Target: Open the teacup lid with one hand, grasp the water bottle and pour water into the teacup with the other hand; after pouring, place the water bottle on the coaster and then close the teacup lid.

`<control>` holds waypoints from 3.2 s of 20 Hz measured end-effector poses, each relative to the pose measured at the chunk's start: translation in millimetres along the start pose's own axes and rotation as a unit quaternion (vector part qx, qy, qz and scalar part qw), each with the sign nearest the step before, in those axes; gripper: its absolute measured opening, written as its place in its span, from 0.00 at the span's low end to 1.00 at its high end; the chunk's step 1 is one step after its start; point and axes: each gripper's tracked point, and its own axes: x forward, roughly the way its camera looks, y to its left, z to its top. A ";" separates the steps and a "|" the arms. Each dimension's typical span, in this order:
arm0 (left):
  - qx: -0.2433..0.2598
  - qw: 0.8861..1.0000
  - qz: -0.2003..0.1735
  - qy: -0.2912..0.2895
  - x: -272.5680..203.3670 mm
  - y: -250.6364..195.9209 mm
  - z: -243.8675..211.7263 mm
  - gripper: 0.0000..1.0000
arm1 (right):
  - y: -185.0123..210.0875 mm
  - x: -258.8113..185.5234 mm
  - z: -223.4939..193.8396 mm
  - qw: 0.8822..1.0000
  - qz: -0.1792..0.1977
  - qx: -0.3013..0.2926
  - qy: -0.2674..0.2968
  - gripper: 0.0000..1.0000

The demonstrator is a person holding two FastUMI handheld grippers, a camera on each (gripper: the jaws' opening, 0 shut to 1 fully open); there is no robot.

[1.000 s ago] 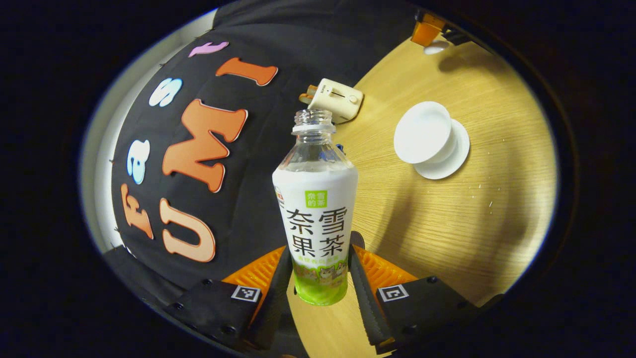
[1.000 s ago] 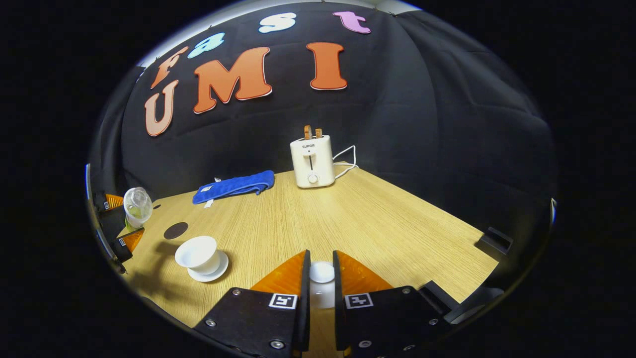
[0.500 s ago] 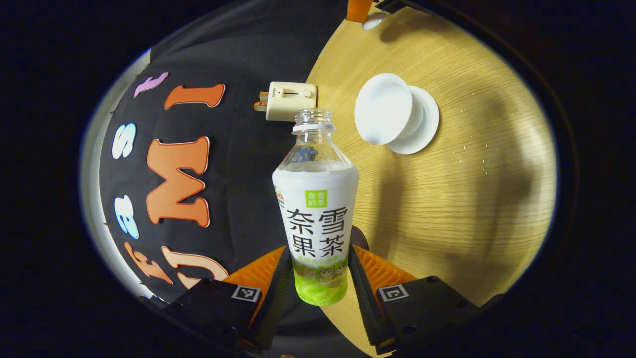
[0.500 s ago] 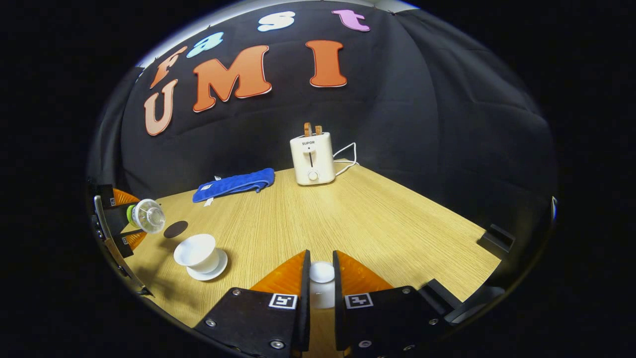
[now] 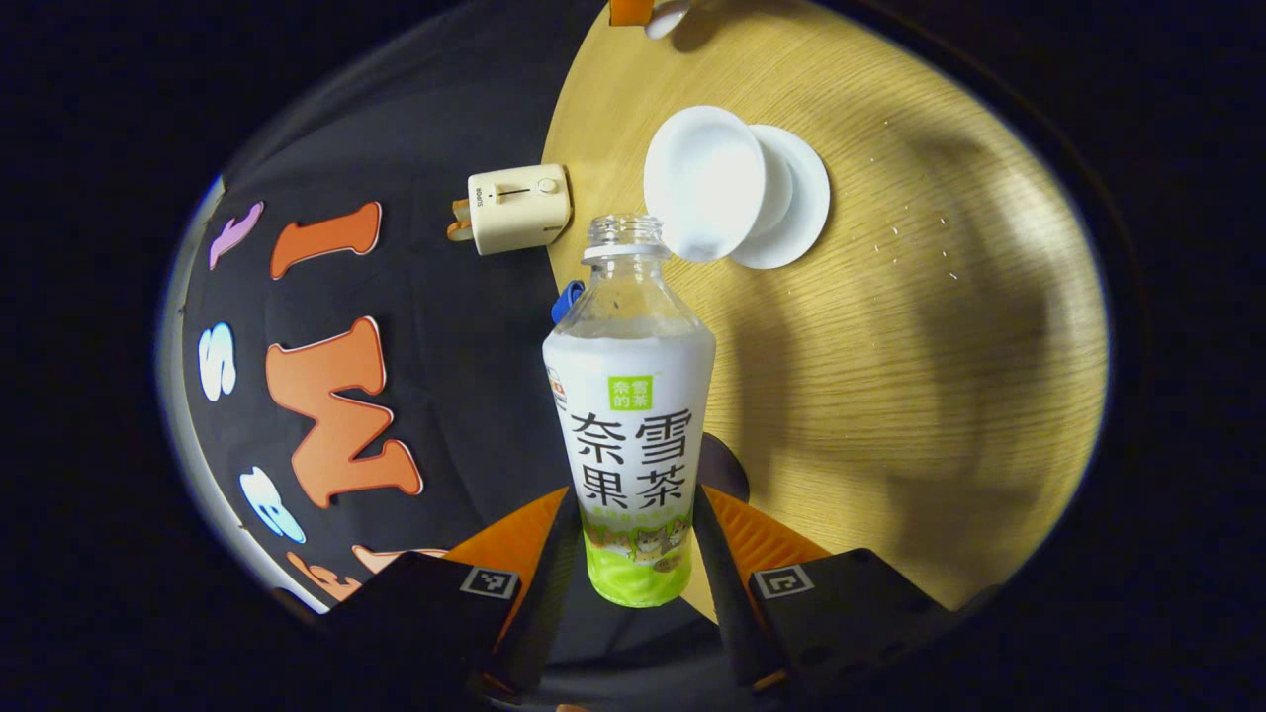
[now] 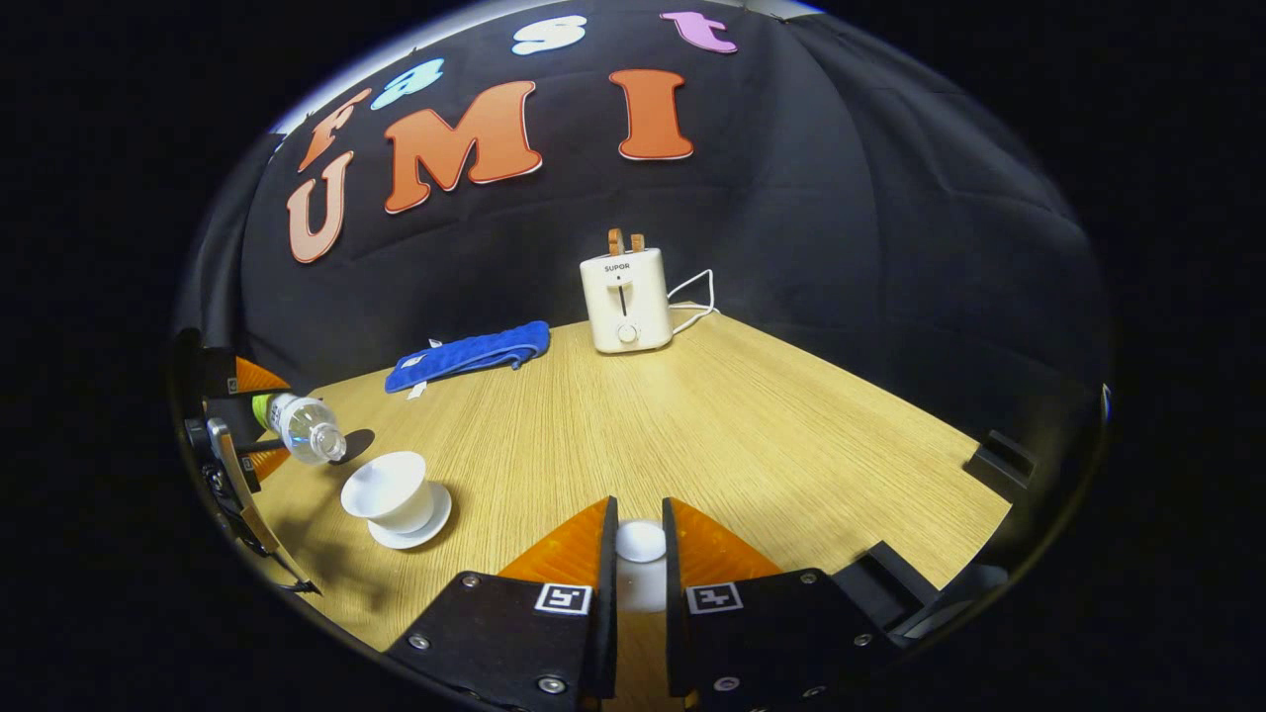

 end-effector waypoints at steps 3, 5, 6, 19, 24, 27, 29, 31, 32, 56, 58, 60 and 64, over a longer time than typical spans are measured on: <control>0.034 0.999 0.002 0.003 3.2 4.3 2.6 0.71 | -1.1 1.1 0.2 1.000 0.000 0.000 0.001 0.20; 0.063 0.998 0.003 0.005 5.8 9.1 3.1 0.72 | -2.3 2.9 -1.2 1.000 -0.001 0.001 0.003 0.20; 0.072 0.997 0.003 0.005 8.1 10.0 4.3 0.71 | -4.4 3.3 -2.1 1.000 -0.002 0.001 0.005 0.20; 0.187 0.982 0.035 0.003 5.8 44.8 20.7 0.71 | -5.6 5.1 -6.0 1.000 -0.001 0.001 0.011 0.20; 0.233 0.970 0.062 0.000 -6.0 57.0 27.2 0.72 | -8.5 7.2 -6.0 1.000 -0.009 -0.001 0.013 0.21; 0.245 0.967 0.070 -0.001 -3.0 67.9 32.9 0.71 | -10.3 6.8 -5.8 1.000 -0.007 0.000 0.012 0.20; 0.256 0.964 0.074 0.001 -1.7 70.5 35.6 0.70 | -11.8 6.7 -6.7 1.000 -0.008 0.000 0.012 0.21; 0.264 0.962 0.071 0.002 -4.6 66.5 33.8 0.70 | -14.0 6.2 -6.7 1.000 -0.009 0.001 0.012 0.20; 0.267 0.961 0.068 0.002 -5.1 65.7 34.1 0.70 | -14.4 6.7 -5.9 1.000 -0.010 0.001 0.012 0.21; -0.492 0.859 -0.097 -0.105 5.5 -15.6 28.1 0.67 | -4.7 -1.3 3.7 1.000 -0.006 -0.009 0.013 0.21; -0.549 0.824 -0.088 -0.113 6.3 -11.0 23.2 0.71 | 0.4 -2.2 4.6 1.000 -0.003 -0.010 0.014 0.21; -0.610 0.777 -0.085 -0.133 11.3 -8.0 16.2 0.71 | 3.5 -3.7 6.6 1.000 -0.005 -0.020 0.013 0.20; -0.682 0.713 -0.077 -0.142 22.0 -1.6 -11.0 0.71 | 13.9 -1.8 5.3 1.000 -0.002 -0.024 0.017 0.20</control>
